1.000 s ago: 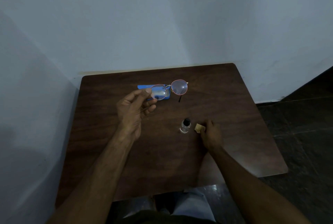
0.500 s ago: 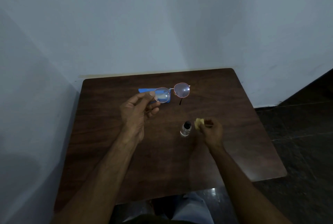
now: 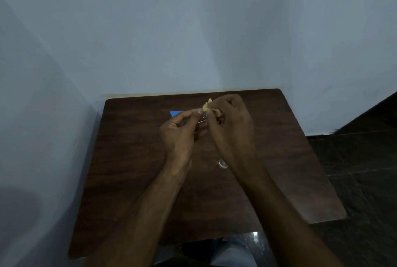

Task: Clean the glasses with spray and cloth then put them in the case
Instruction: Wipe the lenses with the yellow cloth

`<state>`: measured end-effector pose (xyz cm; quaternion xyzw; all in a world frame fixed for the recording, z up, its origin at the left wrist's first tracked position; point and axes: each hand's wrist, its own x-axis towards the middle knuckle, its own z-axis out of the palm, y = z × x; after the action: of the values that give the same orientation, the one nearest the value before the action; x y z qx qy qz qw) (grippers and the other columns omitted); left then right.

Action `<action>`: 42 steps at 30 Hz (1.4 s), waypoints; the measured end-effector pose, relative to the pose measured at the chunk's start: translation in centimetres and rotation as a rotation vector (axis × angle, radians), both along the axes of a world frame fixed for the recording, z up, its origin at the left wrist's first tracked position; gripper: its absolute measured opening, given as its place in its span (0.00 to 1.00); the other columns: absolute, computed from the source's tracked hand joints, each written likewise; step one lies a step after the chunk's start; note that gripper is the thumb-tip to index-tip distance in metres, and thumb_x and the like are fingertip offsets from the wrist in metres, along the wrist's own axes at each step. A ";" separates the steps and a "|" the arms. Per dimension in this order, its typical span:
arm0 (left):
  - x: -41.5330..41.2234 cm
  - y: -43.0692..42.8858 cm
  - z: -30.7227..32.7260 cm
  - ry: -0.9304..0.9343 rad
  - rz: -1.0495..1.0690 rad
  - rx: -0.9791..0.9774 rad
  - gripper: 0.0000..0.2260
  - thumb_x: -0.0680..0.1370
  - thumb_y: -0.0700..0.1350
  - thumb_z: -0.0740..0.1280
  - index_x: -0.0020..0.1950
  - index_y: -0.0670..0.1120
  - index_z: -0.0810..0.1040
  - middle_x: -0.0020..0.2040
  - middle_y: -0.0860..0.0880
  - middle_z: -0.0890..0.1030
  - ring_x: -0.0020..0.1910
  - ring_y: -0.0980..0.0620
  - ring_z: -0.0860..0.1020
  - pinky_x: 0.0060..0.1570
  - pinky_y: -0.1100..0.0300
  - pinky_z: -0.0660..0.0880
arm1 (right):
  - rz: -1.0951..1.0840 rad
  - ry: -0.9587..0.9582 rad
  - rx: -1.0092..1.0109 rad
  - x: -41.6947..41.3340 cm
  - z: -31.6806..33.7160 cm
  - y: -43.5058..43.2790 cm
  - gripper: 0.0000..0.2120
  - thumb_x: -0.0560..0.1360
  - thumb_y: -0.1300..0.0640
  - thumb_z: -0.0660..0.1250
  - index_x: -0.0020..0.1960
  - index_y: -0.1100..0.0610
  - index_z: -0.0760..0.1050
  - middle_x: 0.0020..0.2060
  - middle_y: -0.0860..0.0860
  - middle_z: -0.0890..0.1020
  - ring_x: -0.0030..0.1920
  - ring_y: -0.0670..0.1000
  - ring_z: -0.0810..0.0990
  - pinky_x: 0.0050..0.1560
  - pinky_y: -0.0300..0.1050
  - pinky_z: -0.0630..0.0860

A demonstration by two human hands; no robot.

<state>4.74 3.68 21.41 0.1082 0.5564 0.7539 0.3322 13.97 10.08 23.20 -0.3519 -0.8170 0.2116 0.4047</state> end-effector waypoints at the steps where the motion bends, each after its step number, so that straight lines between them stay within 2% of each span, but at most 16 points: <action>1: -0.1 0.1 0.1 0.006 0.015 -0.004 0.05 0.80 0.37 0.73 0.54 0.37 0.86 0.45 0.43 0.89 0.39 0.50 0.87 0.36 0.60 0.81 | 0.009 -0.033 0.029 0.1 -0.5 -0.6 0.05 0.77 0.61 0.73 0.52 0.56 0.84 0.55 0.48 0.78 0.50 0.43 0.78 0.44 0.29 0.72; 3: -0.5 0.0 0.3 -0.007 0.036 -0.011 0.04 0.79 0.37 0.73 0.53 0.38 0.87 0.43 0.45 0.88 0.38 0.51 0.86 0.35 0.61 0.80 | 0.030 -0.055 0.070 0.5 -1.1 -1.5 0.07 0.77 0.64 0.73 0.54 0.57 0.85 0.55 0.49 0.79 0.49 0.44 0.78 0.46 0.24 0.68; 4: -0.6 0.0 0.4 -0.019 0.029 -0.009 0.04 0.79 0.37 0.74 0.52 0.38 0.87 0.43 0.45 0.88 0.38 0.51 0.86 0.36 0.60 0.81 | 0.030 -0.053 0.086 0.7 -1.1 -1.4 0.08 0.76 0.65 0.74 0.54 0.58 0.85 0.54 0.50 0.81 0.49 0.46 0.80 0.47 0.25 0.69; 7: -0.6 -0.1 0.4 -0.018 -0.001 -0.011 0.05 0.79 0.38 0.74 0.53 0.39 0.87 0.43 0.44 0.88 0.39 0.50 0.87 0.38 0.60 0.83 | -0.012 0.006 0.135 0.3 -0.4 0.6 0.08 0.74 0.68 0.75 0.52 0.61 0.86 0.50 0.54 0.84 0.47 0.54 0.83 0.44 0.48 0.82; 9: -0.3 -0.1 0.5 -0.017 0.011 0.000 0.06 0.79 0.38 0.74 0.54 0.38 0.87 0.43 0.43 0.88 0.39 0.50 0.87 0.38 0.59 0.83 | 0.020 0.035 0.140 -0.4 0.5 1.2 0.06 0.75 0.66 0.76 0.51 0.60 0.86 0.49 0.52 0.84 0.47 0.54 0.84 0.45 0.54 0.82; 14: -1.0 0.2 1.0 -0.016 0.057 0.027 0.05 0.80 0.36 0.72 0.53 0.36 0.86 0.41 0.46 0.87 0.37 0.52 0.86 0.36 0.61 0.81 | 0.087 -0.027 0.141 1.0 0.8 -1.1 0.07 0.74 0.66 0.76 0.51 0.58 0.85 0.48 0.51 0.84 0.45 0.51 0.82 0.45 0.44 0.79; 18: -1.4 0.2 1.3 0.079 0.045 0.031 0.05 0.80 0.37 0.72 0.54 0.38 0.86 0.42 0.45 0.88 0.41 0.47 0.88 0.38 0.59 0.83 | -0.009 -0.001 0.199 0.5 1.5 1.6 0.05 0.75 0.66 0.76 0.50 0.60 0.84 0.50 0.54 0.85 0.48 0.54 0.83 0.47 0.52 0.82; 22: -1.5 0.2 2.1 0.086 0.040 0.071 0.05 0.79 0.36 0.72 0.53 0.36 0.86 0.40 0.48 0.88 0.38 0.51 0.87 0.38 0.59 0.83 | 0.065 0.056 0.197 0.0 2.0 0.0 0.06 0.76 0.64 0.75 0.52 0.60 0.85 0.53 0.53 0.85 0.52 0.55 0.85 0.53 0.52 0.82; 28: -2.1 0.2 2.3 0.110 0.035 0.089 0.06 0.80 0.36 0.72 0.54 0.35 0.85 0.41 0.44 0.87 0.41 0.47 0.88 0.40 0.58 0.84 | -0.039 0.013 0.247 0.1 2.6 1.9 0.04 0.75 0.66 0.76 0.49 0.61 0.84 0.49 0.55 0.85 0.48 0.55 0.83 0.48 0.51 0.80; 33: -2.0 0.2 2.7 0.101 0.058 0.104 0.07 0.79 0.35 0.72 0.55 0.33 0.85 0.39 0.46 0.87 0.36 0.53 0.85 0.38 0.60 0.83 | 0.126 0.042 0.204 -0.2 2.7 -0.4 0.04 0.75 0.64 0.75 0.50 0.59 0.84 0.52 0.52 0.85 0.51 0.54 0.84 0.53 0.50 0.82; 36: -2.3 -0.1 2.7 0.094 0.043 0.108 0.08 0.80 0.36 0.72 0.55 0.33 0.84 0.40 0.45 0.87 0.40 0.48 0.88 0.41 0.58 0.84 | 0.046 0.018 0.216 0.1 2.6 0.8 0.04 0.75 0.65 0.74 0.49 0.59 0.83 0.48 0.53 0.85 0.48 0.56 0.83 0.47 0.55 0.81; 38: -2.3 -0.3 2.7 0.116 0.040 0.109 0.08 0.80 0.37 0.72 0.55 0.33 0.84 0.42 0.43 0.87 0.41 0.47 0.88 0.42 0.57 0.85 | 0.005 0.014 0.200 -0.6 3.1 1.9 0.04 0.77 0.64 0.74 0.50 0.59 0.83 0.48 0.52 0.84 0.47 0.54 0.82 0.46 0.55 0.80; 42: -2.2 -0.3 3.0 0.140 0.058 0.102 0.07 0.79 0.36 0.73 0.55 0.35 0.85 0.41 0.44 0.88 0.39 0.50 0.87 0.39 0.60 0.83 | 0.139 0.051 0.112 -0.9 3.3 0.1 0.09 0.77 0.62 0.75 0.56 0.59 0.81 0.50 0.50 0.84 0.49 0.52 0.82 0.48 0.52 0.81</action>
<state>2.52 3.34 24.39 0.1614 0.5420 0.7811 0.2647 13.02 10.14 26.51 -0.2657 -0.8396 0.2020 0.4286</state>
